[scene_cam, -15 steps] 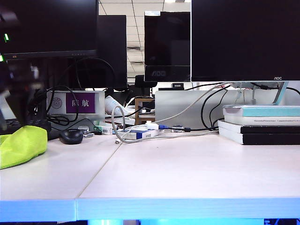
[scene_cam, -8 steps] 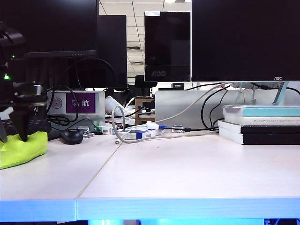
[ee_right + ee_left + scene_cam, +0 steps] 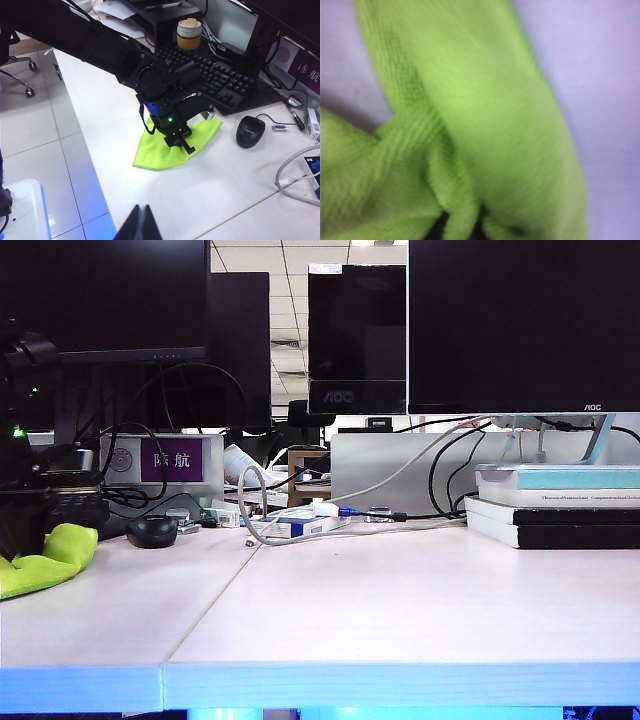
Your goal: Wipe the table from left to right using the rag.
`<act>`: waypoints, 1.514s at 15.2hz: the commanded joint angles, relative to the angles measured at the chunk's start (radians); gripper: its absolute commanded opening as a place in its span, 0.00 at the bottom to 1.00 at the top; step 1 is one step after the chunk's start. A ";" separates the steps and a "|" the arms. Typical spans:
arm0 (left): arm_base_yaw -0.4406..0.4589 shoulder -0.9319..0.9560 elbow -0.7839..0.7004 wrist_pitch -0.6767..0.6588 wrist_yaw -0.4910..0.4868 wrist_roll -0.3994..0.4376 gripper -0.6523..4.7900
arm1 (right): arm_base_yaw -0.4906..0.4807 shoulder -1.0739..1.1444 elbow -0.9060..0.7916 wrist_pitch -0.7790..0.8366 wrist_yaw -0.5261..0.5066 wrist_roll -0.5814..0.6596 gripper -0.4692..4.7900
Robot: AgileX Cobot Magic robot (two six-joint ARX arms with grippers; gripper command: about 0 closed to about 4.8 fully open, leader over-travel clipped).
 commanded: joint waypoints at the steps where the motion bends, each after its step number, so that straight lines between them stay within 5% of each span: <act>1: -0.001 0.002 0.001 -0.101 -0.011 0.042 0.11 | 0.001 -0.003 0.004 0.011 0.003 0.001 0.08; 7: -0.074 0.002 0.001 -0.284 0.028 0.131 0.11 | 0.001 -0.021 0.005 -0.007 0.030 0.001 0.08; 16: -0.344 0.002 0.001 -0.258 0.050 0.121 0.11 | 0.001 -0.059 0.017 -0.394 0.289 0.071 0.08; 23: -0.449 0.031 0.007 -0.226 0.080 0.094 0.11 | 0.001 -0.059 0.017 -0.527 0.340 0.162 0.08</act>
